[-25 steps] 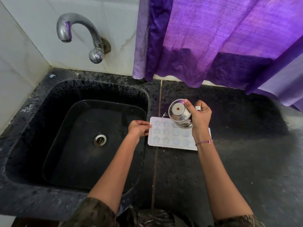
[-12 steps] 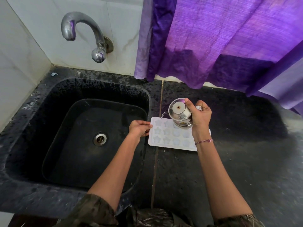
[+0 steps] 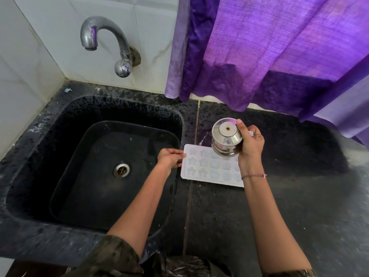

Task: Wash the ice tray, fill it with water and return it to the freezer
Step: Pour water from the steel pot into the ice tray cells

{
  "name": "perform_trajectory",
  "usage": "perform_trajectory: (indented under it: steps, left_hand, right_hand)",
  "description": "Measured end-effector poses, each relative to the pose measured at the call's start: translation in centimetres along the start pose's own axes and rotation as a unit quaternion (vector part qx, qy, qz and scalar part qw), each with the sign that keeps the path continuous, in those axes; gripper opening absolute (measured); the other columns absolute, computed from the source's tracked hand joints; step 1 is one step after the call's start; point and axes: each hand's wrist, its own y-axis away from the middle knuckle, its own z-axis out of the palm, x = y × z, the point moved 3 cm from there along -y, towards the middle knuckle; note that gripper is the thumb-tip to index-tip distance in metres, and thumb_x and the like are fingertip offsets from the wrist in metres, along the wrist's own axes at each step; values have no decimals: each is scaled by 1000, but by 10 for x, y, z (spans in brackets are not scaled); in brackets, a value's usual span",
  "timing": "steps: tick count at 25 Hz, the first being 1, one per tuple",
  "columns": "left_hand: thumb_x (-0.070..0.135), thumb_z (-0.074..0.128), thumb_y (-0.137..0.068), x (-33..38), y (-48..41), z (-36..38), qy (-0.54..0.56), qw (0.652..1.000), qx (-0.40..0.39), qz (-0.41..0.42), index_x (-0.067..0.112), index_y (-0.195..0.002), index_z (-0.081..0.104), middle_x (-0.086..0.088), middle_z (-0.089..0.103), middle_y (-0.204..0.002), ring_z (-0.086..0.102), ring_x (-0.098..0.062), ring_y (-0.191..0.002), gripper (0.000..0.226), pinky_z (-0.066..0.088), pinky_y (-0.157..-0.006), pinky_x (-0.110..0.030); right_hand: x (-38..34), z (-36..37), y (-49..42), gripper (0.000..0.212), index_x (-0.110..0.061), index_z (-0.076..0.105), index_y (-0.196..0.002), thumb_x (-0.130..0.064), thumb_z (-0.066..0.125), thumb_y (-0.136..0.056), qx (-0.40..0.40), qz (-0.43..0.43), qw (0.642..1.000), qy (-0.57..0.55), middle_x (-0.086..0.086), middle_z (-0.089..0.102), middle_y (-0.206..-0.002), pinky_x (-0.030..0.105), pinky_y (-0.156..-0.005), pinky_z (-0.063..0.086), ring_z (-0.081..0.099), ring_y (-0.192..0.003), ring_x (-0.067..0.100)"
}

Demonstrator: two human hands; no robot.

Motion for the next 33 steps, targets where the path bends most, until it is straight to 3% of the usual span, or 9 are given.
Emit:
perform_trajectory:
  steps: [3, 8, 11, 14, 21, 28, 33]
  left_hand:
    - [-2, 68, -82, -2, -3, 0, 0, 1000, 4, -4, -3, -103, 65, -18, 67, -111, 64, -22, -88, 21, 54, -77, -30]
    - [-2, 68, -82, -1, -6, 2, -8, 1000, 10, -10, -2, -101, 65, -17, 68, -110, 65, -22, -88, 19, 54, -76, -30]
    - [-3, 68, -82, 1, -7, 4, -16, 1000, 18, -15, 3, -86, 65, -18, 68, -110, 65, -23, -89, 8, 56, -75, -32]
    - [-3, 67, -82, 0, -8, 5, -15, 999, 25, -20, 7, -78, 62, -18, 68, -110, 65, -23, -89, 12, 55, -75, -31]
    - [-4, 67, -82, 0, -8, 5, -9, 999, 26, -25, -2, -102, 64, -17, 67, -111, 65, -24, -95, 20, 53, -74, -30]
    - [-3, 67, -82, 1, -6, 5, -12, 999, 26, -27, -1, -104, 65, -16, 67, -111, 65, -26, -102, 22, 54, -76, -31]
    - [-4, 65, -83, 0, -6, 6, -9, 1000, 20, -21, -3, -106, 64, -17, 67, -111, 65, -22, -90, 22, 52, -70, -28]
  right_hand:
    - [-4, -7, -1, 51, -22, 31, -52, -11, 76, -76, 9, -9, 1000, -5, -4, 36, -56, 19, -55, 42, 40, -57, 8]
    - [-7, -19, -4, 49, -20, 33, -55, -14, 77, -75, 18, -16, 999, 28, 1, 38, -61, 23, -56, 44, 42, -59, 10]
    - [-8, -23, -6, 49, -20, 33, -56, -13, 78, -74, 19, -28, 998, 50, 1, 38, -62, 25, -59, 45, 42, -60, 11]
    - [-10, -24, -6, 50, -20, 32, -57, -12, 78, -74, 16, -45, 996, 69, 0, 35, -60, 24, -58, 44, 39, -58, 9]
    - [-13, -25, -6, 54, -21, 30, -53, -12, 79, -72, 11, -78, 990, 117, 0, 29, -57, 26, -54, 35, 31, -56, 10]
    - [-15, -26, -5, 52, -24, 33, -50, -15, 80, -71, 4, -81, 987, 135, -2, 35, -54, 29, -57, 39, 35, -58, 12]
    - [-17, -25, -5, 52, -22, 32, -52, -14, 79, -72, 12, -62, 992, 108, -4, 36, -54, 24, -56, 41, 37, -56, 9]
